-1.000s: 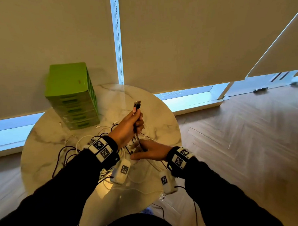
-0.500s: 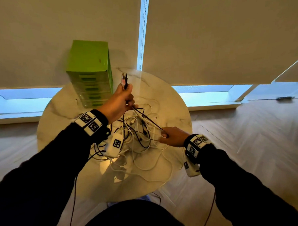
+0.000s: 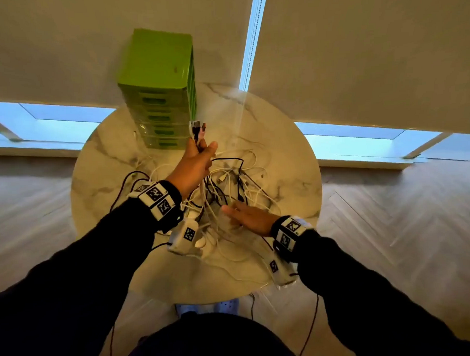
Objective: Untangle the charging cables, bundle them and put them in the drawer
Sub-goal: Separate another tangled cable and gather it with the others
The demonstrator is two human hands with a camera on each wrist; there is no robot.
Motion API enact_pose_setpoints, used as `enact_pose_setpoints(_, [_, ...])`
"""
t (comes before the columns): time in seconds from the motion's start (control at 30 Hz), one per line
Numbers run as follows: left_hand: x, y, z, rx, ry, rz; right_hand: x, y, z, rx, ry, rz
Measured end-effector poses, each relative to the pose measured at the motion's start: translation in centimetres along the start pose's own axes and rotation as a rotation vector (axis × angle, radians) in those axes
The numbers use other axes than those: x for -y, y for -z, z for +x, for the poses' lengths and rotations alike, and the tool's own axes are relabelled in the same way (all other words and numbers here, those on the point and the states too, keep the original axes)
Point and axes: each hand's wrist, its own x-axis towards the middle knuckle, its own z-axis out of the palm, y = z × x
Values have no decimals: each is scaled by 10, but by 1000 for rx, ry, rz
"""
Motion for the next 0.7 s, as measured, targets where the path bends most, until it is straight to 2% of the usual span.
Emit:
enact_pose_setpoints(0.13, [19, 5, -7, 5, 11, 45, -26, 48, 45, -257, -134, 135])
enact_pose_setpoints(0.2, [26, 2, -12, 32, -2, 68, -30, 67, 63, -351, -142, 127])
enact_pose_setpoints(0.33, [36, 4, -12, -8, 60, 80, -19, 79, 94, -321, -95, 294])
enact_pose_setpoints(0.4, [37, 5, -9, -39, 91, 66, -10, 83, 103, -385, -27, 269])
enact_pose_setpoints(0.5, [33, 7, -5, -88, 50, 34, -1, 101, 107, -478, 114, 1])
enact_pose_setpoints(0.6, [27, 11, 1, -122, 37, -23, 31, 120, 86, -507, 231, 139])
enact_pose_setpoints(0.7, [18, 11, 10, -140, 37, -139, 57, 129, 57, -450, 347, 271])
